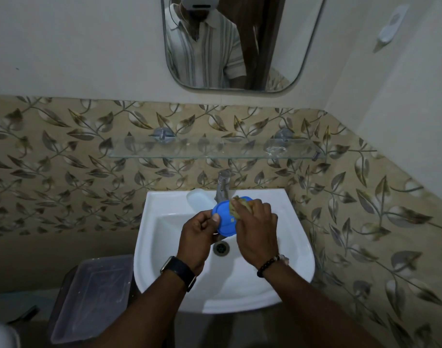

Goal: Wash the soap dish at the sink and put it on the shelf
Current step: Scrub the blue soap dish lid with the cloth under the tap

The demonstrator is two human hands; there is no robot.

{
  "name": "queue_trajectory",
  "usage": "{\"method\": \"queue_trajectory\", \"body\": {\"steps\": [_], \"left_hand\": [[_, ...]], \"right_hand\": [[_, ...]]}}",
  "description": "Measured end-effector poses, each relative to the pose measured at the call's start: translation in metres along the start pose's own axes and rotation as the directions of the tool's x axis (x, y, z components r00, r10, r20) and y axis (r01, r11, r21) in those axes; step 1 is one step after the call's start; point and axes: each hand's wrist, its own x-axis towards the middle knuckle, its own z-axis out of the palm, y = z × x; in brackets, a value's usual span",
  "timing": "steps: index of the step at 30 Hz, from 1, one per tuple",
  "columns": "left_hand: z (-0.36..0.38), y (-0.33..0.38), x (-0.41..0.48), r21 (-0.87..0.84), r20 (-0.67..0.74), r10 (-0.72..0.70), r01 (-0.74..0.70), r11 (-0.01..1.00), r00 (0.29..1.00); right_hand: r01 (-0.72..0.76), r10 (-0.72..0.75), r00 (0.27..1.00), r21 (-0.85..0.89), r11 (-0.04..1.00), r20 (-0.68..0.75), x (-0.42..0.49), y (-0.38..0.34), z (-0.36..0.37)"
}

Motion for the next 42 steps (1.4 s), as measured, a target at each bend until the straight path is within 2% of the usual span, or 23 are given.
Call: {"method": "queue_trajectory", "body": {"steps": [4, 6, 8, 10, 11, 12, 14, 15, 16, 17, 19, 21, 24, 26, 29, 31, 32, 33, 35, 37, 39, 40, 42], "left_hand": [[-0.007, 0.008, 0.008, -0.060, -0.038, 0.019, -0.021, 0.998, 0.999], [-0.012, 0.012, 0.010, -0.050, -0.053, 0.043, -0.045, 0.998, 0.998], [-0.015, 0.013, 0.011, -0.013, -0.041, 0.079, -0.079, 0.997, 0.996], [-0.017, 0.013, 0.011, 0.024, -0.026, 0.127, -0.126, 0.992, 0.992], [-0.018, 0.013, 0.010, 0.059, -0.009, 0.157, -0.157, 0.986, 0.987], [-0.019, 0.013, 0.009, 0.116, 0.019, 0.194, -0.195, 0.974, 0.981], [-0.022, 0.012, 0.008, 0.271, 0.103, 0.271, -0.289, 0.918, 0.957], [-0.022, 0.012, 0.006, 0.338, 0.148, 0.303, -0.336, 0.879, 0.941], [-0.022, 0.011, 0.004, 0.398, 0.189, 0.331, -0.380, 0.835, 0.925], [-0.022, 0.010, 0.003, 0.460, 0.229, 0.361, -0.428, 0.778, 0.904], [-0.024, 0.010, 0.001, 0.564, 0.324, 0.439, -0.543, 0.622, 0.838], [-0.026, 0.011, 0.001, 0.597, 0.447, 0.504, -0.666, 0.448, 0.739], [-0.031, 0.012, 0.004, 0.592, 0.643, 0.453, -0.776, 0.216, 0.617], [-0.035, 0.010, 0.007, 0.572, 0.721, 0.410, -0.814, 0.104, 0.559], [-0.040, 0.008, 0.009, 0.550, 0.775, 0.388, -0.835, -0.023, 0.499], [-0.042, 0.006, 0.009, 0.573, 0.762, 0.420, -0.815, -0.084, 0.493], [-0.043, 0.006, 0.009, 0.613, 0.725, 0.449, -0.786, -0.074, 0.523], [-0.043, 0.006, 0.007, 0.655, 0.669, 0.472, -0.755, -0.012, 0.573], [-0.041, 0.006, 0.004, 0.673, 0.551, 0.481, -0.704, 0.226, 0.682], [-0.037, 0.004, 0.000, 0.589, 0.424, 0.457, -0.622, 0.516, 0.782], [-0.030, 0.001, -0.005, 0.442, 0.257, 0.354, -0.435, 0.784, 0.899], [-0.027, 0.000, -0.007, 0.369, 0.171, 0.273, -0.319, 0.873, 0.947], [-0.023, -0.003, -0.012, 0.218, 0.090, 0.131, -0.148, 0.965, 0.987]], "right_hand": [[0.221, -0.222, 0.973, 0.031, 0.975, 0.069, -0.020, -0.004, 0.004], [0.247, -0.246, 0.966, 0.002, 0.969, 0.076, -0.027, 0.000, 0.007], [0.129, -0.132, 0.991, 0.064, 0.990, 0.040, -0.026, 0.006, 0.008], [-0.113, 0.103, 0.993, 0.247, 0.962, 0.053, -0.022, 0.011, 0.007], [-0.273, 0.244, 0.962, 0.406, 0.872, 0.121, -0.017, 0.013, 0.005], [-0.429, 0.372, 0.902, 0.562, 0.707, 0.219, -0.011, 0.014, 0.001], [-0.664, 0.515, 0.706, 0.708, 0.241, 0.487, 0.000, 0.018, -0.006], [-0.707, 0.519, 0.617, 0.706, 0.036, 0.592, 0.003, 0.021, -0.009], [-0.713, 0.511, 0.559, 0.693, -0.106, 0.653, 0.005, 0.023, -0.011], [-0.707, 0.511, 0.529, 0.685, -0.176, 0.677, 0.006, 0.025, -0.010], [-0.682, 0.563, 0.508, 0.704, -0.200, 0.652, 0.004, 0.029, -0.006], [-0.655, 0.602, 0.496, 0.725, -0.214, 0.626, 0.001, 0.032, -0.004], [-0.623, 0.528, 0.506, 0.712, -0.323, 0.682, 0.001, 0.034, -0.004], [-0.628, 0.459, 0.541, 0.702, -0.336, 0.704, 0.002, 0.035, -0.005], [-0.664, 0.385, 0.576, 0.687, -0.294, 0.721, 0.003, 0.036, -0.013], [-0.662, 0.378, 0.592, 0.697, -0.274, 0.711, 0.002, 0.040, -0.015], [-0.659, 0.396, 0.597, 0.708, -0.254, 0.698, 0.002, 0.041, -0.015], [-0.658, 0.417, 0.600, 0.717, -0.228, 0.683, 0.002, 0.042, -0.014], [-0.658, 0.449, 0.604, 0.730, -0.185, 0.659, 0.001, 0.044, -0.011], [-0.673, 0.473, 0.602, 0.727, -0.133, 0.643, -0.001, 0.043, -0.007], [-0.684, 0.507, 0.592, 0.723, -0.094, 0.626, -0.003, 0.043, -0.004], [-0.682, 0.527, 0.589, 0.727, -0.082, 0.613, -0.004, 0.043, -0.001], [-0.679, 0.564, 0.584, 0.732, -0.055, 0.584, -0.007, 0.042, 0.005]]}}
